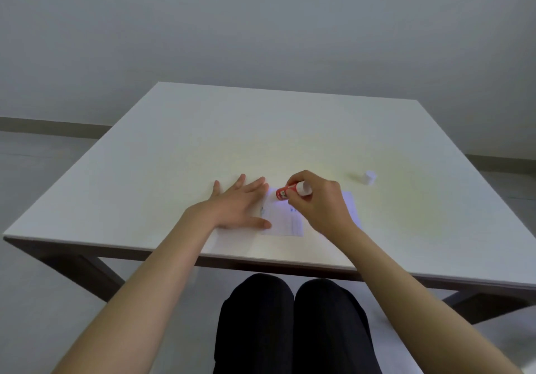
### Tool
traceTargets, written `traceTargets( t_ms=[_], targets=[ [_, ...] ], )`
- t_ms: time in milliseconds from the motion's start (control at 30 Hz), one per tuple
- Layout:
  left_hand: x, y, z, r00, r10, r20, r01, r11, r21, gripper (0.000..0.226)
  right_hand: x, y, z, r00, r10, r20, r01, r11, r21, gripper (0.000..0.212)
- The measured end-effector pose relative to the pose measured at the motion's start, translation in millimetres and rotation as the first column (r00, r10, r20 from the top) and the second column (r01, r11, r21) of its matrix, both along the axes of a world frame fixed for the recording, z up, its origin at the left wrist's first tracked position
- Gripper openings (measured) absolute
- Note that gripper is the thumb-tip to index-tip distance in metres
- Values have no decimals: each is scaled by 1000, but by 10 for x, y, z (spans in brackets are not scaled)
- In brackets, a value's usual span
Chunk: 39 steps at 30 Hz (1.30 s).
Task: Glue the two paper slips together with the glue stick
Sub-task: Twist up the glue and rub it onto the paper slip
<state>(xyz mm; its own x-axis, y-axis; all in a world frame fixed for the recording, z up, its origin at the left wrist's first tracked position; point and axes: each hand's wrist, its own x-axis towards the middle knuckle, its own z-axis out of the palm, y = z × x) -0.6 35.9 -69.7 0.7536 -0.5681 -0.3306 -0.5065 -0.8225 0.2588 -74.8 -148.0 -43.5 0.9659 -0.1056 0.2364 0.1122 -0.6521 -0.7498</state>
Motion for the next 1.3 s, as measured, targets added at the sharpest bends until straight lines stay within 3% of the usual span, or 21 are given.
traceTargets(
  t_ms=[100,233,433,633,800,1000,1200,1300],
  targets=[
    [12,-5,-2,1000,-2,-5,2,1000,20,97,-59,39,-36,1000,9,16,-9,1000,-28,13],
    [2,-22,-7,1000,7,-24,-7,1000,4,101,-296,61,-84,987,160,-17,-161,986,-38,11],
    [-10,-8,43,999,-8,-41,9,1000,25,101,-59,-167,19,998,-50,-27,50,999,1,11],
    [-15,-34,41,999,10,-48,-8,999,32,105,-338,-103,-37,985,157,-69,-158,987,-16,12],
    [-19,-16,62,998,-4,-56,6,999,45,103,-177,-299,15,997,-37,-63,40,999,36,12],
    [-30,-43,87,999,7,-47,-4,998,64,106,-413,-262,46,973,165,-163,-160,986,43,9],
    [-49,-48,122,998,4,-68,1,998,70,105,-321,-396,129,991,8,-136,-1,998,56,9],
    [-56,-49,133,997,12,-72,-7,998,66,107,-394,-401,129,985,41,-170,-40,999,10,9]
  ],
)
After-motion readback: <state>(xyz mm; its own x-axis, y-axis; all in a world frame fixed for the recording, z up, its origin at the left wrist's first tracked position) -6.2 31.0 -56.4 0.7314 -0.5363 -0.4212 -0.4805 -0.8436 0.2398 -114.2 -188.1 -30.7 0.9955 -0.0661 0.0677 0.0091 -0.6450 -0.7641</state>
